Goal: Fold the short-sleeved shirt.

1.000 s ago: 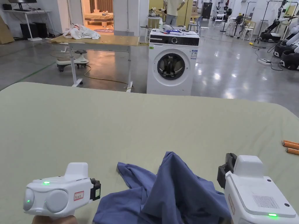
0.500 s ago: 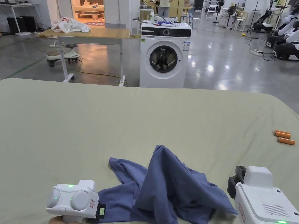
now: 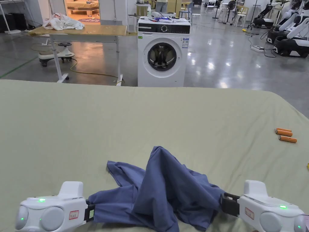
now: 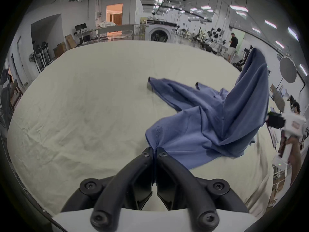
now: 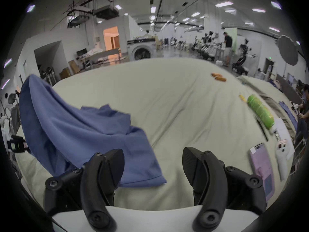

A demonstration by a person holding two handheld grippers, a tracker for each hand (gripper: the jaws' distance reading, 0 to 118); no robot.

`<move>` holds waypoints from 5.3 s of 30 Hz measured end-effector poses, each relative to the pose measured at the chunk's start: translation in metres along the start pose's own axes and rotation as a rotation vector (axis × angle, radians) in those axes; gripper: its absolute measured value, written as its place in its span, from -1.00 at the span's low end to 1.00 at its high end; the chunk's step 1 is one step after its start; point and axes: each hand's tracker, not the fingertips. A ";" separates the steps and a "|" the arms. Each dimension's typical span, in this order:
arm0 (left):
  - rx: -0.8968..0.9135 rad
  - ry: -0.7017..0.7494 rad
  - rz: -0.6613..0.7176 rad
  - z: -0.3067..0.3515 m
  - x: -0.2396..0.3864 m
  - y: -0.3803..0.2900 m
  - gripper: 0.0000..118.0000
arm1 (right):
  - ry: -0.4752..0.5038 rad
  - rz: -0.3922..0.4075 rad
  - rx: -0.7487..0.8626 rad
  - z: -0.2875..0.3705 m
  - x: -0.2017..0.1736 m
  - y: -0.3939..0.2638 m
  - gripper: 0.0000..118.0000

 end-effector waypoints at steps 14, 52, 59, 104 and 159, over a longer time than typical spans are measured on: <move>0.143 0.019 -0.002 0.043 -0.026 0.026 -1.00 | 0.001 0.013 0.041 0.005 -0.013 0.011 -0.97; 0.656 0.329 -0.062 0.197 -0.126 0.320 -1.00 | -0.192 0.186 0.659 0.178 -0.091 0.368 -0.97; 0.696 0.340 -0.057 0.201 -0.126 0.366 -1.00 | -0.229 0.186 0.703 0.180 -0.099 0.426 -0.97; 0.537 0.160 0.071 0.168 -0.145 0.070 -1.00 | -0.252 0.277 0.434 0.189 -0.052 0.108 -0.97; 0.642 0.204 -0.106 0.072 -0.027 -0.004 -0.73 | -0.108 0.115 0.652 0.125 -0.134 0.003 -0.82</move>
